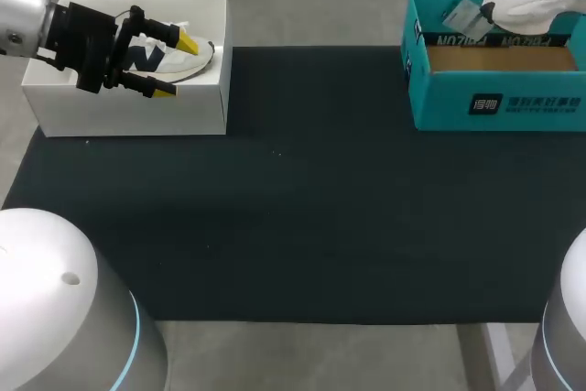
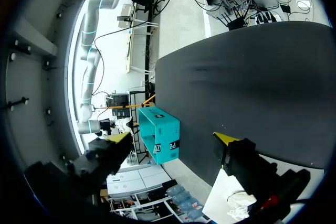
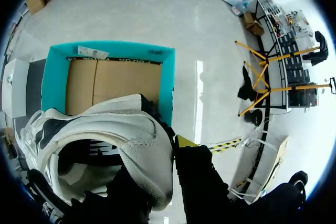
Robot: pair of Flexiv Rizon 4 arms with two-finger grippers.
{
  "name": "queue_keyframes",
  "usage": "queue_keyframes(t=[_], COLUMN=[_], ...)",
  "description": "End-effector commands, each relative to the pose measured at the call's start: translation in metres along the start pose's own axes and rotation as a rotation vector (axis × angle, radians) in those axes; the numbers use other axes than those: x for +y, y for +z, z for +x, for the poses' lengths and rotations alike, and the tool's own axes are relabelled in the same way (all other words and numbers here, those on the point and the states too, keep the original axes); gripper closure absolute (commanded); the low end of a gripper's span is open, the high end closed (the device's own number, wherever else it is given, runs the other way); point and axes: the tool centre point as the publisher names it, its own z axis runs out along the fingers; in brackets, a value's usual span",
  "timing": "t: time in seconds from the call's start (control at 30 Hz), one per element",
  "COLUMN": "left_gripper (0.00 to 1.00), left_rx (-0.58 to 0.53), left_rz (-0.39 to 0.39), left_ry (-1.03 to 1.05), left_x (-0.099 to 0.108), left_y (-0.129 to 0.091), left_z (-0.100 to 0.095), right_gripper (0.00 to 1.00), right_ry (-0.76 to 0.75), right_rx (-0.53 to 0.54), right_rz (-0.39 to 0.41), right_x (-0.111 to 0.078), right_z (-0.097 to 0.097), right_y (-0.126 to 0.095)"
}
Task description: Take the shoe out of the shoebox, open the shoe tongue, remove and reinsert the insole, then place the shoe into the shoebox
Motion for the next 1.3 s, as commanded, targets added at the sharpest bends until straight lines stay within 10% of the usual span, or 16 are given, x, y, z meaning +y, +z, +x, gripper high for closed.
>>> queue_keyframes(t=[0.03,0.33,0.9,1.3], left_gripper=[0.00,0.00,0.00,0.00], left_rx=[0.004,0.004,0.004,0.004], left_rz=[0.002,0.002,0.002,0.002], left_ry=[0.001,0.001,0.001,0.001], left_x=[0.001,0.001,0.001,0.001], left_y=[0.000,0.000,0.000,0.000], left_z=[0.000,0.000,0.000,0.000], right_gripper=[1.00,1.00,1.00,1.00], right_ry=[0.050,0.304,0.304,0.414], right_rx=[-0.016,-0.010,-0.010,-0.022], right_rz=[0.015,-0.036,-0.036,-0.046], right_x=[-0.005,-0.011,-0.011,-0.022], right_z=[0.004,0.010,0.010,0.058], right_y=[0.000,0.000,0.000,0.033])
